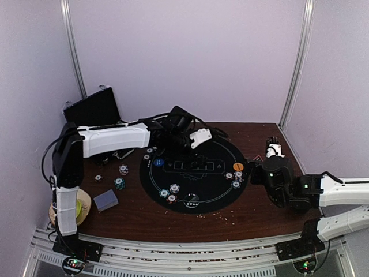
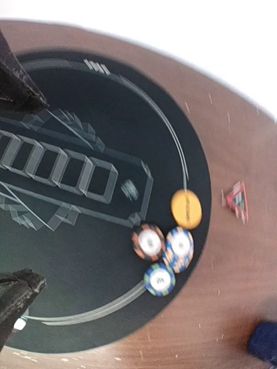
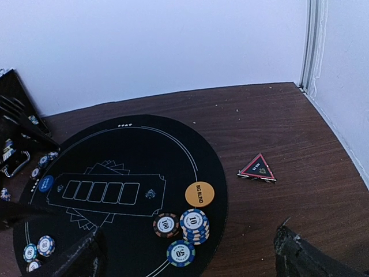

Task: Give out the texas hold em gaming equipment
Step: Pick up the poker card from the face-down deck piles.

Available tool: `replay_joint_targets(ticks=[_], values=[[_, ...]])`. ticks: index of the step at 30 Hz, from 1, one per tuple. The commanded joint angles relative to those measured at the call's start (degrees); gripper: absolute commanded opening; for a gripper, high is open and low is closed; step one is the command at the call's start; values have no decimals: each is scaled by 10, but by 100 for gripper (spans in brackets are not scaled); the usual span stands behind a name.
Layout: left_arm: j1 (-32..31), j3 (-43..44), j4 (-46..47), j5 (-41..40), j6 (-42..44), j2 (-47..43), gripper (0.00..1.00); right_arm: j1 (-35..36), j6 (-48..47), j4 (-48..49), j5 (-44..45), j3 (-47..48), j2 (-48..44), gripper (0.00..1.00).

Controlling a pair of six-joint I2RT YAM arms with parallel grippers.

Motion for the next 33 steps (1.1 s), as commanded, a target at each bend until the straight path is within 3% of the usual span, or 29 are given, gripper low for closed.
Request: replay_joint_targets(ticks=[1, 5, 19, 26, 33], values=[[28, -124, 91, -82, 3, -120, 98, -1, -10, -10, -5, 31, 37, 100], [56, -246, 151, -166, 20, -230, 98, -1, -11, -15, 4, 41, 64, 100], [242, -471, 189, -173, -40, -449, 98, -2, 1, -57, -8, 95, 157, 100], [294, -503, 202, -196, -70, -479, 98, -1, 11, -54, -15, 83, 138, 100], [307, -522, 225, -202, -84, -462, 98, 0, 5, -37, -24, 67, 111, 100]])
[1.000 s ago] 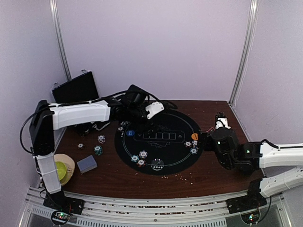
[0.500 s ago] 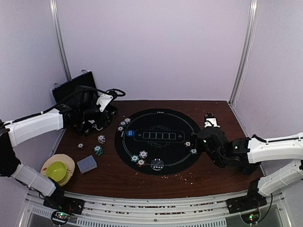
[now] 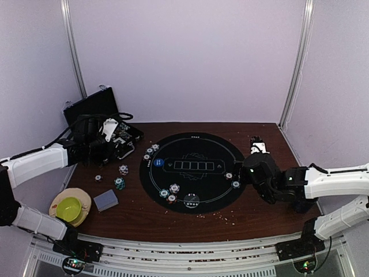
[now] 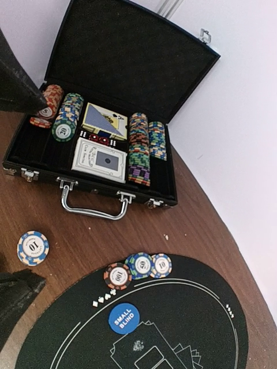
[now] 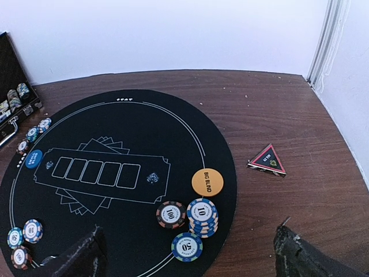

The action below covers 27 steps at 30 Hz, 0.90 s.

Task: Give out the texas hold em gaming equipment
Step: Pick up the poker card from the face-down deck piles.

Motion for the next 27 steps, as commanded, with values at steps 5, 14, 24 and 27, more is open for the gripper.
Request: replay_joint_targets(ticks=[5, 14, 24, 27], values=[[32, 2, 24, 38, -11, 2, 98, 0, -5, 15, -21, -10, -11, 100], [61, 8, -132, 193, 131, -28, 98, 1, -6, 12, -32, -8, -7, 100], [71, -15, -299, 183, 271, -72, 98, 1, -11, 23, -48, -12, -6, 100], [73, -16, -362, 182, 307, -70, 98, 2, -9, 21, -50, -9, -1, 100]])
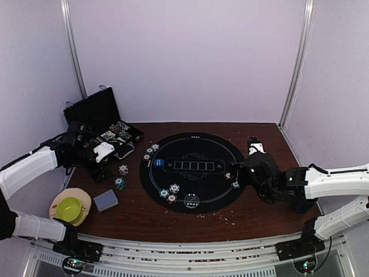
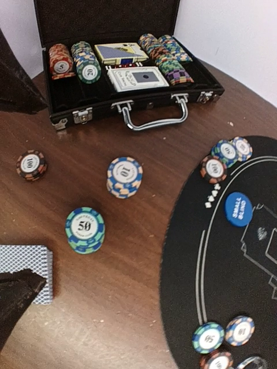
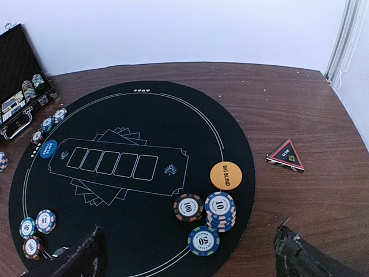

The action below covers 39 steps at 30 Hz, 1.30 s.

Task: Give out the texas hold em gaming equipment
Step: Pick up the poker card from the face-down deck piles.

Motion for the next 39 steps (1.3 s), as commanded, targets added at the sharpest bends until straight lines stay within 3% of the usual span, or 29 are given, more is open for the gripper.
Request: replay_joint_targets(ticks=[1, 10, 18, 39], values=[[8, -12, -110, 4, 88, -3, 98, 2, -4, 4, -5, -4, 3, 100], [8, -27, -170, 37, 166, 53, 98, 4, -8, 9, -10, -8, -6, 100], [13, 12, -206, 85, 180, 127, 98, 7, -9, 9, -11, -6, 2, 100], [47, -11, -127, 31, 116, 184, 98, 12, -13, 11, -7, -6, 2, 100]])
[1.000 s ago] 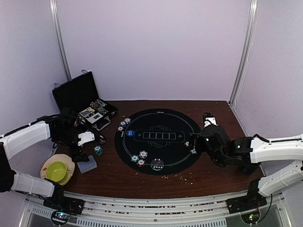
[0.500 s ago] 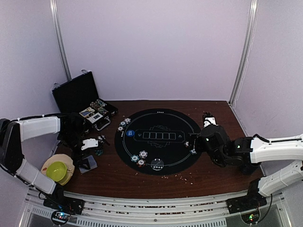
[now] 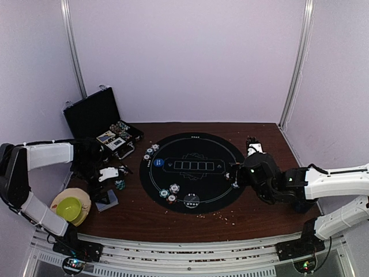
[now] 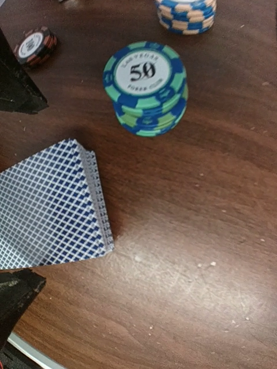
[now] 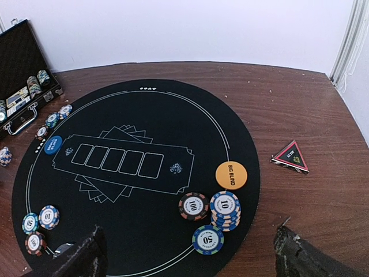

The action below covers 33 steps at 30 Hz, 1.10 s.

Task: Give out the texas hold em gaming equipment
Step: Pick up the poker card from the face-down deck piles.

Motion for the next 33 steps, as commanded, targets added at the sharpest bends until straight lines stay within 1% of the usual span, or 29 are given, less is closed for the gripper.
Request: replay_joint_targets(ticks=[1, 9, 16, 20, 26, 33], values=[[12, -11, 16, -6, -9, 14, 98, 4, -2, 6, 3, -7, 3, 100], [13, -8, 1, 2, -5, 17, 98, 5, -3, 7, 4, -5, 7, 100], [14, 19, -18, 22, -11, 15, 98, 6, -3, 7, 6, -5, 7, 100], [14, 11, -24, 28, -13, 20, 98, 6, -3, 6, 5, -5, 7, 100], [14, -1, -1, 11, -32, 24, 98, 7, -3, 7, 5, -5, 6, 100], [14, -5, -1, 1, -44, 25, 98, 7, -4, 8, 5, -6, 6, 100]])
